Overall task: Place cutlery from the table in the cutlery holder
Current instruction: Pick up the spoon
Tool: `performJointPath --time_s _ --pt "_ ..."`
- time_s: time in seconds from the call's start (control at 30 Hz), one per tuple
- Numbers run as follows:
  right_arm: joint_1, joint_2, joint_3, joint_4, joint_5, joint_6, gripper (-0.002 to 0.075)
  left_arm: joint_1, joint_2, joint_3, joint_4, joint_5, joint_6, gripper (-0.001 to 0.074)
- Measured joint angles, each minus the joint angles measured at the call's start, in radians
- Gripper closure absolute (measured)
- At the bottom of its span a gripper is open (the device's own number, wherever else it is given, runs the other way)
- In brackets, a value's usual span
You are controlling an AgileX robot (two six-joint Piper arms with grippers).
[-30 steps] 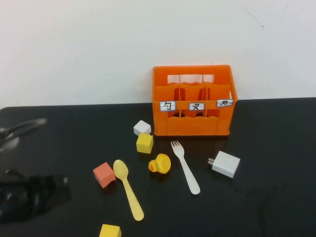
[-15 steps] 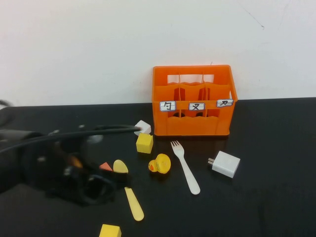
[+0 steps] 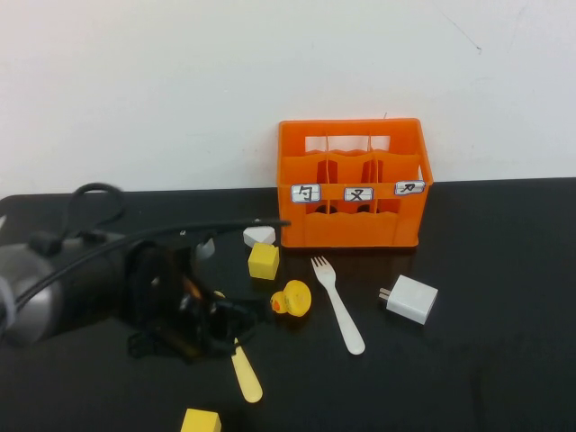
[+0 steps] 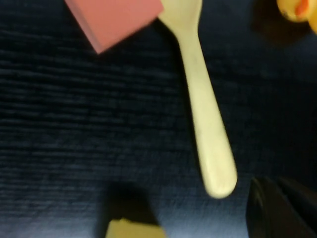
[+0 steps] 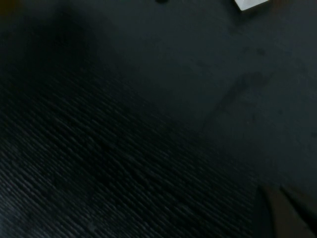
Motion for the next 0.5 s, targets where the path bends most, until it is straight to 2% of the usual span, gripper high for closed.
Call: performJointPath --time_s 0.1,0.27,0.33,0.5 --pt "0.000 0.000 0.000 0.000 0.000 0.000 0.0728 0.000 0.059 -0.070 0.038 0.035 -0.094 0.0689" --pt "0.000 0.000 0.000 0.000 0.000 0.000 0.0728 0.000 0.148 -0.192 0.135 0.119 -0.226 0.0487" --pt "0.000 0.000 0.000 0.000 0.000 0.000 0.0728 0.000 0.177 -0.221 0.181 0.138 -0.278 0.0431" --pt "0.000 0.000 0.000 0.000 0.000 0.000 0.0728 0.000 0.247 -0.262 0.266 0.160 -0.362 0.0391"
